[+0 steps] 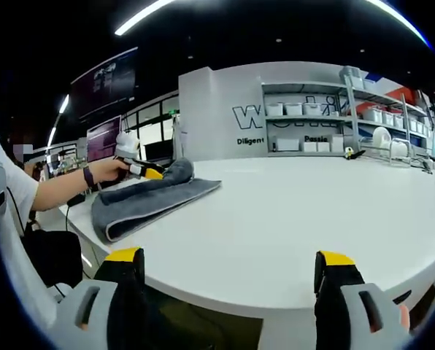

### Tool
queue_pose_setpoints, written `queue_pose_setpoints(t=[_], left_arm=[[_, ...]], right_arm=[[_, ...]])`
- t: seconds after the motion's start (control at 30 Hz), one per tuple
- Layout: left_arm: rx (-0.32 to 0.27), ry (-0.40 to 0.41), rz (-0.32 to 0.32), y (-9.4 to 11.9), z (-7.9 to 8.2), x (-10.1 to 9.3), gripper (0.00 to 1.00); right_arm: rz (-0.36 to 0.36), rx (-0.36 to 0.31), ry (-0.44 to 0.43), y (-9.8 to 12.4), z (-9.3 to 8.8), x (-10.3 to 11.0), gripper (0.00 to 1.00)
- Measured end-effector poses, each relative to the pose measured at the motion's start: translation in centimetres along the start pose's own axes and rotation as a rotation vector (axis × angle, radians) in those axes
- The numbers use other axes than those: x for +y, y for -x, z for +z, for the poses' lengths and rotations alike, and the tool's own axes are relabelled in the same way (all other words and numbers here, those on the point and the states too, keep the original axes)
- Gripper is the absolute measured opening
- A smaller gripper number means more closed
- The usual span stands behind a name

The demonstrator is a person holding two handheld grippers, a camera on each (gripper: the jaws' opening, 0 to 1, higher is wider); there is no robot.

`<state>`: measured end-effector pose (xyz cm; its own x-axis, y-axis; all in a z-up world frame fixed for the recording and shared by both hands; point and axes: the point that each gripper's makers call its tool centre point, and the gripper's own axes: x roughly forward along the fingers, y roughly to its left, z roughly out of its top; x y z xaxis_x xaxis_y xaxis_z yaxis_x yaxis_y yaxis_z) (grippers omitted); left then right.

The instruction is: Open the folded towel by lifting each exposed corner and separating the folded layers until the towel lies flat within the target outline without major curled edges

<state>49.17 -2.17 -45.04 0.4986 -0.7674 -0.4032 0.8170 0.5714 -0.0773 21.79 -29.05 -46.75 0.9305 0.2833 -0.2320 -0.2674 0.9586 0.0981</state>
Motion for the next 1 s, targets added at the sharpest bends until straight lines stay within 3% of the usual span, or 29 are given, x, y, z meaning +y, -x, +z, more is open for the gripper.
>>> queue_pose_setpoints(t=[0.2, 0.43, 0.53, 0.83, 1.0], left_arm=[[0.005, 0.009, -0.010, -1.0, 0.1, -0.2, 0.60], [0.023, 0.009, -0.035, -1.5, -0.1, -1.7, 0.49], [0.024, 0.010, -0.027, -1.2, 0.1, -2.0, 0.39], [0.026, 0.023, 0.005, -0.5, 0.3, -1.0, 0.09], [0.023, 0.016, 0.025, -0.4, 0.6, -0.9, 0.05]], right_arm=[[0.000, 0.008, 0.001, -0.1, -0.2, 0.1, 0.99], [0.007, 0.018, 0.004, -0.2, -0.4, 0.4, 0.99], [0.007, 0.020, 0.003, -0.2, -0.4, 0.4, 0.99], [0.010, 0.024, 0.003, -0.1, -0.4, 0.6, 0.99], [0.013, 0.025, 0.001, -0.1, -0.3, 0.7, 0.99]])
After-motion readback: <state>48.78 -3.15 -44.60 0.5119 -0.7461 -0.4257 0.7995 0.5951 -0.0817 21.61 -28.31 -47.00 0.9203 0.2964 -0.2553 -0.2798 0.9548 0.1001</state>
